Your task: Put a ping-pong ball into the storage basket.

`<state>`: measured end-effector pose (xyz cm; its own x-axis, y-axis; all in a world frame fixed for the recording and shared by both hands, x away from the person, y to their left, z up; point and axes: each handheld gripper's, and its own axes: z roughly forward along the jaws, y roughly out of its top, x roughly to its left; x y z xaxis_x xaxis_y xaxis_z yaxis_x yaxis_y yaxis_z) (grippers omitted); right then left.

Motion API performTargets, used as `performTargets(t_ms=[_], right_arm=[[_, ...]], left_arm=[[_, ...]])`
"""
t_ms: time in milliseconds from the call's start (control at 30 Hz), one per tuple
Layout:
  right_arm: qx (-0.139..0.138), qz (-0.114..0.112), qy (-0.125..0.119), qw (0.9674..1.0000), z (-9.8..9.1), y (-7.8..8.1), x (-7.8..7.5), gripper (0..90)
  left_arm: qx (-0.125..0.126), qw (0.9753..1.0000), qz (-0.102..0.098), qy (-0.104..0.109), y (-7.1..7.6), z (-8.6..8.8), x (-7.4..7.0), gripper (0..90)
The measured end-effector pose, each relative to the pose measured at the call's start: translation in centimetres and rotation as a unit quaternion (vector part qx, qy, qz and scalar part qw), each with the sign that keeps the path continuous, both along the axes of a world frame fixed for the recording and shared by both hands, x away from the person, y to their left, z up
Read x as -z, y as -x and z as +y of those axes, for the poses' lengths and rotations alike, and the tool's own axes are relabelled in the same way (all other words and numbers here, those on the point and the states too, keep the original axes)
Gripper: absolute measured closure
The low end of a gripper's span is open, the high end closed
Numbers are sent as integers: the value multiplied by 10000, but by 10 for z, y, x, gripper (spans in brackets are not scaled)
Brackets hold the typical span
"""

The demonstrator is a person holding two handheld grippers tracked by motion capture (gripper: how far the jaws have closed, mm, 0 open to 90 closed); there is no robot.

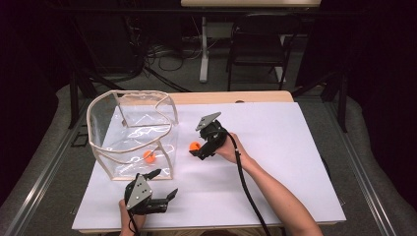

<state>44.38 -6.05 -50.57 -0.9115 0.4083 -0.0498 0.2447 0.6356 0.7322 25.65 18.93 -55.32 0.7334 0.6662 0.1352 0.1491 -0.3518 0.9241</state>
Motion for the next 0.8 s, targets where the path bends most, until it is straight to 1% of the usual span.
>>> performTargets(t_ms=[200, 300, 400, 500, 667, 800], right_arm=[[16, 74, 48, 10000, 5, -6, 6, 0], [29, 68, 120, 9999, 8, -7, 10, 0], [15, 94, 130, 9999, 10, -9, 14, 0], [28, 160, 178, 9997, 12, -10, 18, 0], [-23, 167, 255, 9995, 16, -11, 23, 1], [-49, 155, 410, 9990, 19, -10, 26, 44]], left_arm=[[-3, 10000, -6, -2, 1, 1, 0, 158], [-4, 10000, -16, 1, 0, 1, 0, 158], [10, 10000, -18, 5, 1, 0, -1, 158], [-7, 10000, -6, 2, 0, 1, 0, 158], [-8, 10000, -20, -6, 1, 1, -1, 158], [-6, 10000, -32, 28, 1, 1, -1, 158]])
